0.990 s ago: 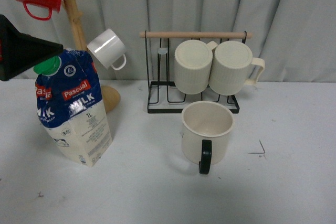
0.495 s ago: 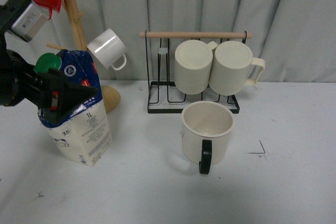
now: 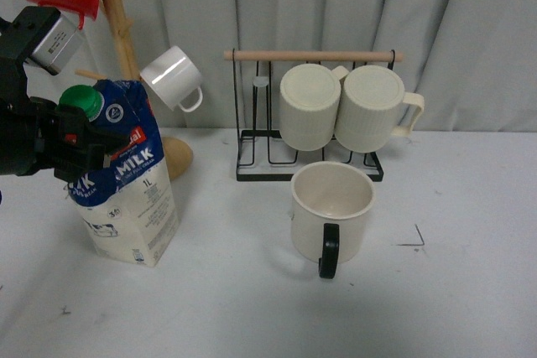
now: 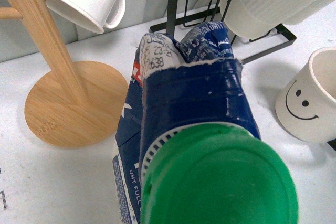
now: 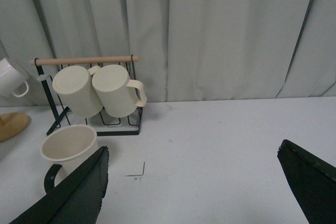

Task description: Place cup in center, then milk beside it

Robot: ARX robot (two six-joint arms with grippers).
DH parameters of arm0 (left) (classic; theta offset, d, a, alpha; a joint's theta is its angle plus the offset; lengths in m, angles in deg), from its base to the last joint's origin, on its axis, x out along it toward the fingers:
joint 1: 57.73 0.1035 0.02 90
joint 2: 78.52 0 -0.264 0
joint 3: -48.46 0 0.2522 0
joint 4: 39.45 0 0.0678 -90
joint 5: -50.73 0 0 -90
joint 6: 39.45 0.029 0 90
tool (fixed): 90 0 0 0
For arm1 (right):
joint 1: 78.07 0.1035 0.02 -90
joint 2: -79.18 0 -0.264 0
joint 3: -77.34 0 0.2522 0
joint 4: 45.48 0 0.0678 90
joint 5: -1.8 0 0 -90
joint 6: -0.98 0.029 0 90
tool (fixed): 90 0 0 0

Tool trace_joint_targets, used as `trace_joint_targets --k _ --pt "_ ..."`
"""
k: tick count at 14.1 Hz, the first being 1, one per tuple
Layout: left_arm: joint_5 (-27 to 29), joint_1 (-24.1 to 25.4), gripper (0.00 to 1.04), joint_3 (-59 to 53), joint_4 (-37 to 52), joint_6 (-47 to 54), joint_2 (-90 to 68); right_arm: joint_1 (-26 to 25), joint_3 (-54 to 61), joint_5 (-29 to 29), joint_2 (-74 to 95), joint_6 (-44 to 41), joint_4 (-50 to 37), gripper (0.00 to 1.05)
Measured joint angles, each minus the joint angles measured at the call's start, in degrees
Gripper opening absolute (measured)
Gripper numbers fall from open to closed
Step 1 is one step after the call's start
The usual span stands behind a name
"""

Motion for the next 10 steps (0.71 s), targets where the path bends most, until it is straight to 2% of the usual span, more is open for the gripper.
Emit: trace_joint_targets --k 6,10 --pt "7.61 -5.73 0.04 -1.92 -1.44 -4.81 7.43 0.0 0.0 -0.02 0.0 0.0 0.0 0.98" --pt "17.16 -13.75 0.04 -1.7 2.71 -6.43 6.97 0.0 0.0 0.0 0.0 0.0 0.0 0.98"
